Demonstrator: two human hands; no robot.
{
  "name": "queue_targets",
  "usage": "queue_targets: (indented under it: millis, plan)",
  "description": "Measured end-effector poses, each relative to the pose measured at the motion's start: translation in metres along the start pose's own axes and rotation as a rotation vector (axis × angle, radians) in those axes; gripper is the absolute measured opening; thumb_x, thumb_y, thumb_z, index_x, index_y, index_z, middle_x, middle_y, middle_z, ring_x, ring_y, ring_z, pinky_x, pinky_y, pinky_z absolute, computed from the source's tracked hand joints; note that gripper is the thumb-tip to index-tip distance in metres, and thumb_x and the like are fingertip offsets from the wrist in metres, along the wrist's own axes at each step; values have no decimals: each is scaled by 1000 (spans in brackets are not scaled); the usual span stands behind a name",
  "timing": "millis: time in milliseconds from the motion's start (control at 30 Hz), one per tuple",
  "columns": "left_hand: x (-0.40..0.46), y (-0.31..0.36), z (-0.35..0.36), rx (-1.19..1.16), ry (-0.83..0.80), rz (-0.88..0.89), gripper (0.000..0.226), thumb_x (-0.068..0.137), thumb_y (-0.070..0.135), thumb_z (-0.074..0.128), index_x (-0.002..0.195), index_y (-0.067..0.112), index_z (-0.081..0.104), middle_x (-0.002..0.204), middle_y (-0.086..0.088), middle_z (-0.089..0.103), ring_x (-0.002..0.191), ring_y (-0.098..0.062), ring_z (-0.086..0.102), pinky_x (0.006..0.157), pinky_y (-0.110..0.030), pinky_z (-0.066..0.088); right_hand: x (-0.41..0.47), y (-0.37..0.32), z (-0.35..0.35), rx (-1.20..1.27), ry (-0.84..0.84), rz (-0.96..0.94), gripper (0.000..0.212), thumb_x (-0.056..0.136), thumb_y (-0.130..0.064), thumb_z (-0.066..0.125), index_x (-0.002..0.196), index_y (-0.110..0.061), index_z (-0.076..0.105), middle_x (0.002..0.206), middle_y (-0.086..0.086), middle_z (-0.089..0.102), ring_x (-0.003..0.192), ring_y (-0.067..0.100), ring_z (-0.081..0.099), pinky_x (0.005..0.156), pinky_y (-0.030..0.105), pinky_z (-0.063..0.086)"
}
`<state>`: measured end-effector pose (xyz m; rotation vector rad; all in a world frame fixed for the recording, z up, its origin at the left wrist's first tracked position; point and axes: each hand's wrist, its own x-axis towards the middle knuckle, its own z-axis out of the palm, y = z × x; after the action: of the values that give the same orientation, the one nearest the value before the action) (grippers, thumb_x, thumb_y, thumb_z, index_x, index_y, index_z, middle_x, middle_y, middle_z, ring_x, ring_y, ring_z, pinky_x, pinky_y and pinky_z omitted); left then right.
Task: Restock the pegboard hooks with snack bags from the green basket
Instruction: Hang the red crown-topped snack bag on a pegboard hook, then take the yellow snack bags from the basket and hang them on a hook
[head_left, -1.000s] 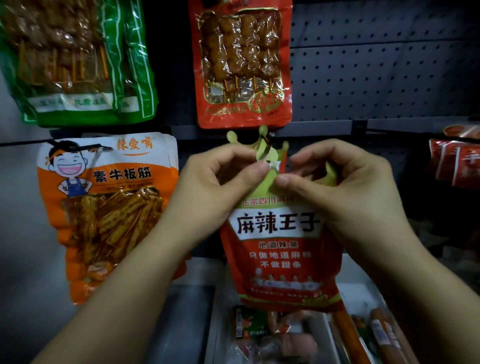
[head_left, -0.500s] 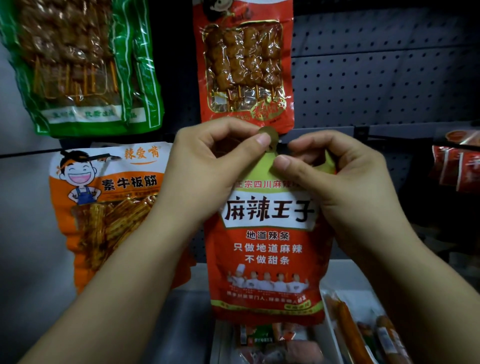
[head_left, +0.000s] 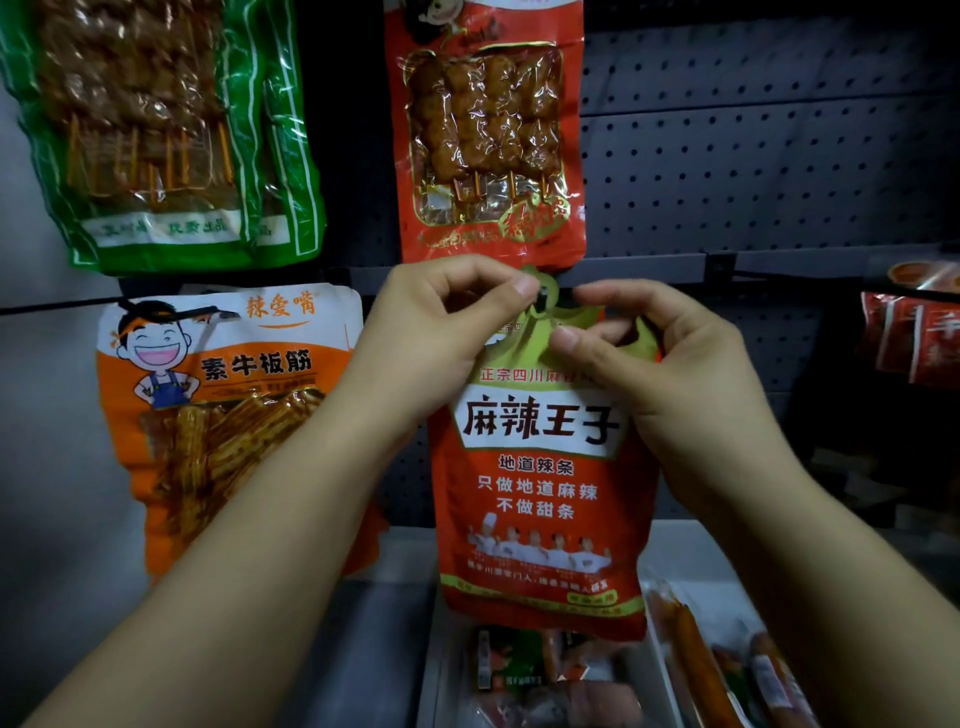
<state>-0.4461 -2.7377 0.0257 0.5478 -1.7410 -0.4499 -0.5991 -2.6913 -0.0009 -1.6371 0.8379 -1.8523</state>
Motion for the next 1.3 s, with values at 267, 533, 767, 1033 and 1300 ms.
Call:
queue_targets:
  millis: [267,533,767,1033,1300]
  plan:
    - [8,-42,6,-16,128,-222,38,76,36,74,109,33,55,109,7,60,97,-10,63,77,-28,54,15,38,-17,-80,95,217,37,85,-14,69,115,-22,50,74,-7,76,68,11,73,58,26,56]
    - [5,-82,12,-88,191,-365,26,84,6,67,103,17,54,86,1,68,70,-3,68,55,-13,50,53,60,-19,-458,178,196,8,88,-20,65,85,-14,63,89,6,71,86,24,69,82,47,56]
    - [24,-102,24,81,274,-393,22,86,12,66,106,11,56,100,-10,69,91,-23,68,80,-46,57,77,80,-18,-614,203,207,13,89,-25,64,83,-14,59,88,4,68,77,21,64,72,38,55]
    - [23,-107,26,234,326,-340,29,83,16,70,106,18,53,106,1,60,92,-11,60,83,-35,55,75,89,-23,-726,148,166,14,88,-23,65,93,-17,54,80,-7,58,73,10,56,57,24,42]
    - [-65,-71,65,305,126,-3,25,79,8,69,86,24,52,91,6,54,85,-9,56,77,-17,43,-4,82,-67,-419,187,223,8,89,-19,64,93,-24,59,79,-1,62,69,8,60,61,22,49]
